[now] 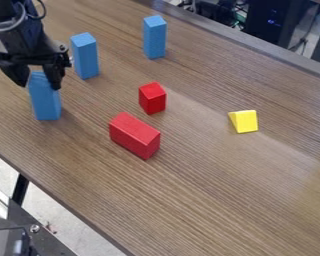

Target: Move the blue rectangular on the center of the table

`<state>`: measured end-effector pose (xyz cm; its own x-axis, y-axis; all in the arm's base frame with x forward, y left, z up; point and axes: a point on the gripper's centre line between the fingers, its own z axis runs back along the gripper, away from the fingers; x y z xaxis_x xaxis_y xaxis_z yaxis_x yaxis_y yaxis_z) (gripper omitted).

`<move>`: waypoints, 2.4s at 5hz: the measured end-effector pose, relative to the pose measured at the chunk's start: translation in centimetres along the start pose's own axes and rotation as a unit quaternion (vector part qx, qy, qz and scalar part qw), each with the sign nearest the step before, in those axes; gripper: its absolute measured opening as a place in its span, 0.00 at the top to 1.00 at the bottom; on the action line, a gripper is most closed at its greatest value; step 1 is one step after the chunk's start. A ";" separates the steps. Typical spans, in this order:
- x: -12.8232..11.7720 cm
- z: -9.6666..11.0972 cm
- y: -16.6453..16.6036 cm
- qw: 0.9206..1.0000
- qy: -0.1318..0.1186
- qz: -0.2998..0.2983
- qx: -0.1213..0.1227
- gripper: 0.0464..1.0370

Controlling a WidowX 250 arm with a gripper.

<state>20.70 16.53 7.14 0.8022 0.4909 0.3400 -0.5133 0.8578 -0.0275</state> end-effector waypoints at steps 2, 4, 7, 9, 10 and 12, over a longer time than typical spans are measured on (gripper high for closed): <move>0.2 0.0 0.1 1.000 0.013 -0.003 0.020 0.50; 3.5 4.9 -2.2 1.000 -0.018 -0.015 -0.014 0.50; 8.6 5.0 -11.4 0.991 -0.001 -0.115 -0.065 0.50; 11.2 3.0 -18.3 0.980 0.008 -0.191 -0.060 0.50; 11.3 1.5 -19.8 0.975 0.008 -0.215 -0.049 0.50; 10.1 -1.7 -20.1 0.973 0.006 -0.228 -0.033 0.50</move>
<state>39.68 4.53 9.53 0.9455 0.0574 0.3206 -0.0822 0.9945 0.0643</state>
